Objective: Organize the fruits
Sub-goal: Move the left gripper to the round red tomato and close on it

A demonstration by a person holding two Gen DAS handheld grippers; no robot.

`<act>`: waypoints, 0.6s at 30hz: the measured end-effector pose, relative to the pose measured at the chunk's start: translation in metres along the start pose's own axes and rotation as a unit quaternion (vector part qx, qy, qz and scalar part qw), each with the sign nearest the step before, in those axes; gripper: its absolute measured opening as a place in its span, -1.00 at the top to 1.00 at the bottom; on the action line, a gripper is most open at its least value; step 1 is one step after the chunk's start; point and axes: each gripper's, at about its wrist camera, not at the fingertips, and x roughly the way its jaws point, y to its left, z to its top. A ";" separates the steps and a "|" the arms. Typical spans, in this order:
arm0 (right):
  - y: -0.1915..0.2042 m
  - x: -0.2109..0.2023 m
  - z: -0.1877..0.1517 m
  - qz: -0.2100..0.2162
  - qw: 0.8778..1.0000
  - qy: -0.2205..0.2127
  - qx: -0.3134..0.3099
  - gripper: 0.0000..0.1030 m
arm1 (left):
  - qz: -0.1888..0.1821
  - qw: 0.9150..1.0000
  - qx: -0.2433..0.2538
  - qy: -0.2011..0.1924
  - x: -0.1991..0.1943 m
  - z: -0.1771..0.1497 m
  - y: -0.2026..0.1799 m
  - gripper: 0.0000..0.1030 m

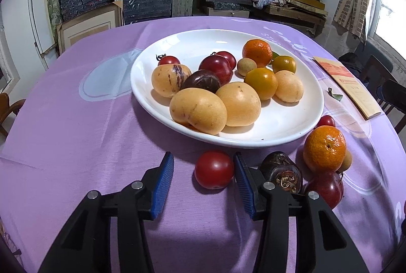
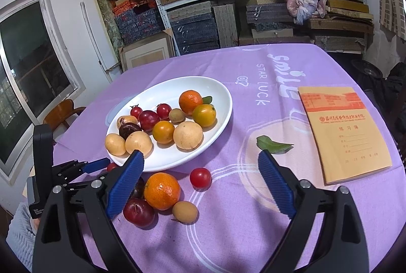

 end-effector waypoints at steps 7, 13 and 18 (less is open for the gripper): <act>0.000 0.001 -0.001 -0.001 1.000 0.001 0.001 -0.79 | 0.016 1.000 -0.005 0.002 0.000 0.000 -0.001 0.04; 0.000 0.001 -0.002 -0.001 1.000 0.002 0.002 -0.80 | 0.023 1.000 -0.005 0.006 0.001 -0.001 -0.001 0.04; -0.001 0.002 -0.003 -0.001 1.000 0.003 0.003 -0.80 | 0.023 1.000 -0.007 0.007 0.002 -0.001 0.000 0.05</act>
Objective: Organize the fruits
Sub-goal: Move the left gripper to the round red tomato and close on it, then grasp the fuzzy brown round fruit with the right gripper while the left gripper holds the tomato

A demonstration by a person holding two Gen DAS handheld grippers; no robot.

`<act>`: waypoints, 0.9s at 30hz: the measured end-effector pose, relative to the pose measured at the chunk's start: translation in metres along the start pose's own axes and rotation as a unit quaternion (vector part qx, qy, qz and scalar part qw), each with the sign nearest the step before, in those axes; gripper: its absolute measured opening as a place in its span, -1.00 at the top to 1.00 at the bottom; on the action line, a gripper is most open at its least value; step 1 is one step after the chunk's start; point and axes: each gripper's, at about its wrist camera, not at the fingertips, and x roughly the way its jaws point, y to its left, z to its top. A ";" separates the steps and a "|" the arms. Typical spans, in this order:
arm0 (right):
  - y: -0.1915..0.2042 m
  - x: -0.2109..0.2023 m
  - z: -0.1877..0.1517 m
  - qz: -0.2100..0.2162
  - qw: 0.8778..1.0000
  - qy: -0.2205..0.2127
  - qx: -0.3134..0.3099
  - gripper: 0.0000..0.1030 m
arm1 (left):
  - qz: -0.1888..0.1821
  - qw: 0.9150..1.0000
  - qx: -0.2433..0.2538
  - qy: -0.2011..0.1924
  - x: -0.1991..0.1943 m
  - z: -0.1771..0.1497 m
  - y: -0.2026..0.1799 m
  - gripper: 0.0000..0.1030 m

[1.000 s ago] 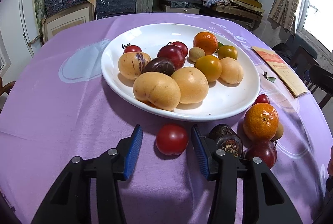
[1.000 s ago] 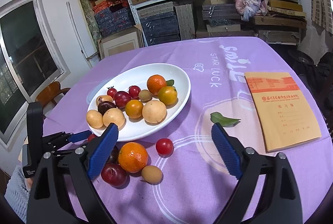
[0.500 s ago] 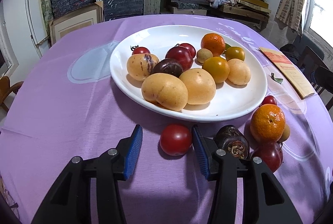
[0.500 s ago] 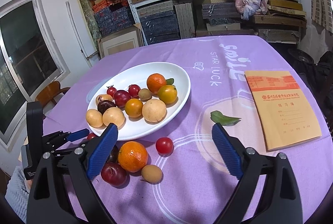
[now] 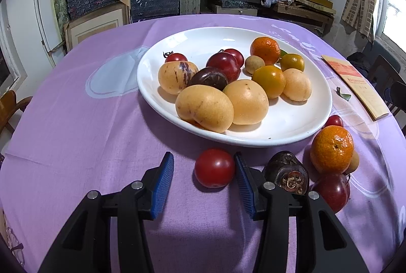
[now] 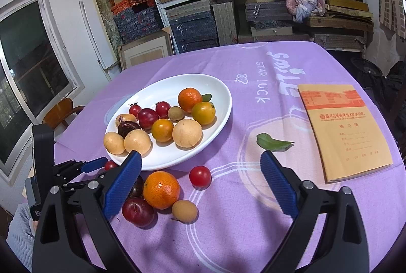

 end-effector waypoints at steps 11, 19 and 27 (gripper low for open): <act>-0.001 0.000 -0.001 0.001 1.000 0.000 0.002 -0.81 | -0.017 1.000 -0.007 0.004 0.001 0.000 0.003 0.41; 0.024 0.019 -0.011 -0.028 0.992 0.073 -0.096 -0.81 | 0.005 1.000 -0.026 -0.010 -0.011 -0.002 0.014 0.42; 0.032 0.027 -0.028 -0.037 0.976 0.121 -0.179 -0.42 | 0.006 1.000 -0.012 -0.013 -0.023 -0.011 0.005 0.42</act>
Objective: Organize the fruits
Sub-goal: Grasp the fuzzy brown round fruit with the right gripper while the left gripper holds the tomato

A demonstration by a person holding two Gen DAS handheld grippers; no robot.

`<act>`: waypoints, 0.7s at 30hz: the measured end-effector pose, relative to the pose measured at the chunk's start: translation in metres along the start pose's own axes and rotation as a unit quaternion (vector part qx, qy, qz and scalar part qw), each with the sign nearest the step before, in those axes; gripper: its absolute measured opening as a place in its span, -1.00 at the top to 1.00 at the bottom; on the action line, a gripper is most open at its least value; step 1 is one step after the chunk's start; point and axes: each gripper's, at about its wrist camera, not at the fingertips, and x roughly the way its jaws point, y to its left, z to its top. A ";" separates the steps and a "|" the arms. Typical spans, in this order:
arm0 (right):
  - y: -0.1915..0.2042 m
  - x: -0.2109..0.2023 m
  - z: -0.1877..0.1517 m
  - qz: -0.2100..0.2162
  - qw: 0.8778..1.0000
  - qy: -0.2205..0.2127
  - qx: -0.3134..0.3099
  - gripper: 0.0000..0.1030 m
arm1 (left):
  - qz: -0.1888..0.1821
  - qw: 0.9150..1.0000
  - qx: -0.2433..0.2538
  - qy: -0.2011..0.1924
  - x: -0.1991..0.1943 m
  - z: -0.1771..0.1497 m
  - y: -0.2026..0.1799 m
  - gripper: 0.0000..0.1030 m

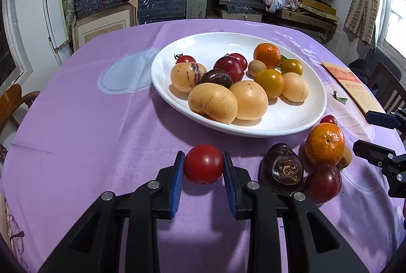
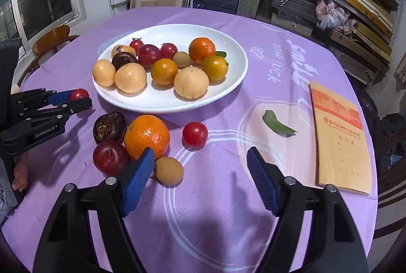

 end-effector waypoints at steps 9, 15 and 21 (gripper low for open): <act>0.027 0.006 -0.007 0.030 0.997 0.019 -0.072 0.00 | -0.008 1.000 -0.001 0.009 0.004 0.000 0.001 0.41; 0.023 0.011 -0.008 0.048 0.996 0.025 -0.064 0.27 | -0.011 1.000 0.001 0.011 0.005 0.002 0.001 0.41; 0.022 0.017 -0.009 0.048 0.996 0.033 -0.065 0.32 | -0.014 1.000 0.003 0.012 0.005 0.002 0.000 0.41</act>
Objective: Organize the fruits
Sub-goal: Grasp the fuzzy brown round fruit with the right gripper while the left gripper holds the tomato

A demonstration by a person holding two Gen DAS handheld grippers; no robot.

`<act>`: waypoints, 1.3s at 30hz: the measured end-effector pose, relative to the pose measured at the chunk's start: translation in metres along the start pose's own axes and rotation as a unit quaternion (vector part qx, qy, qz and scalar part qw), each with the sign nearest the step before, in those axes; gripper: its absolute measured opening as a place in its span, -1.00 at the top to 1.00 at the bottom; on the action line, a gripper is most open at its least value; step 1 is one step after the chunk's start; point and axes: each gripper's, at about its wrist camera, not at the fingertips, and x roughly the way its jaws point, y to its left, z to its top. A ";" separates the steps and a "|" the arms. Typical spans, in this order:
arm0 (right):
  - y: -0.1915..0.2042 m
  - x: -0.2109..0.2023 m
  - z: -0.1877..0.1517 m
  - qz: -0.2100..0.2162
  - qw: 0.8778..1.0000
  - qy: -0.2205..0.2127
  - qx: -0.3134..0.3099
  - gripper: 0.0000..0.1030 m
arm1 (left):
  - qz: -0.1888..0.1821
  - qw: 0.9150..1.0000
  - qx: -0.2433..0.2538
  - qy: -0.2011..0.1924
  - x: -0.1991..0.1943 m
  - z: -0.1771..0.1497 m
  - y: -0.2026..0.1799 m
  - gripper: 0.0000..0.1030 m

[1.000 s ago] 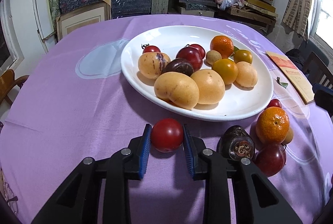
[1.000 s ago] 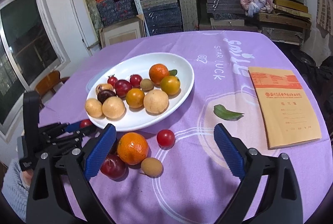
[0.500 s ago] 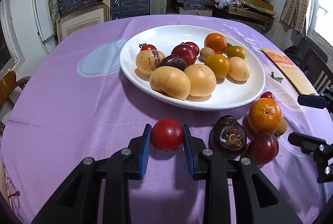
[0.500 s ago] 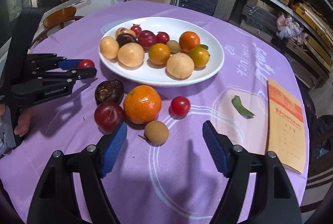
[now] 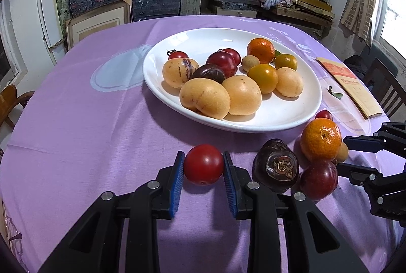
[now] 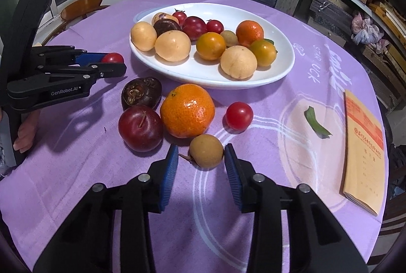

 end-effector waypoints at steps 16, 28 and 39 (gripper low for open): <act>-0.009 0.002 -0.001 0.021 1.000 0.000 0.023 0.45 | -0.001 1.000 -0.002 -0.001 0.001 0.001 0.000 0.41; -0.039 -0.040 0.005 0.046 0.993 -0.065 0.083 0.69 | -0.026 0.999 -0.020 -0.033 -0.022 0.016 0.004 0.41; -0.030 -0.012 -0.010 0.005 0.999 0.013 0.041 0.58 | -0.041 0.998 -0.029 -0.027 -0.021 0.019 0.005 0.41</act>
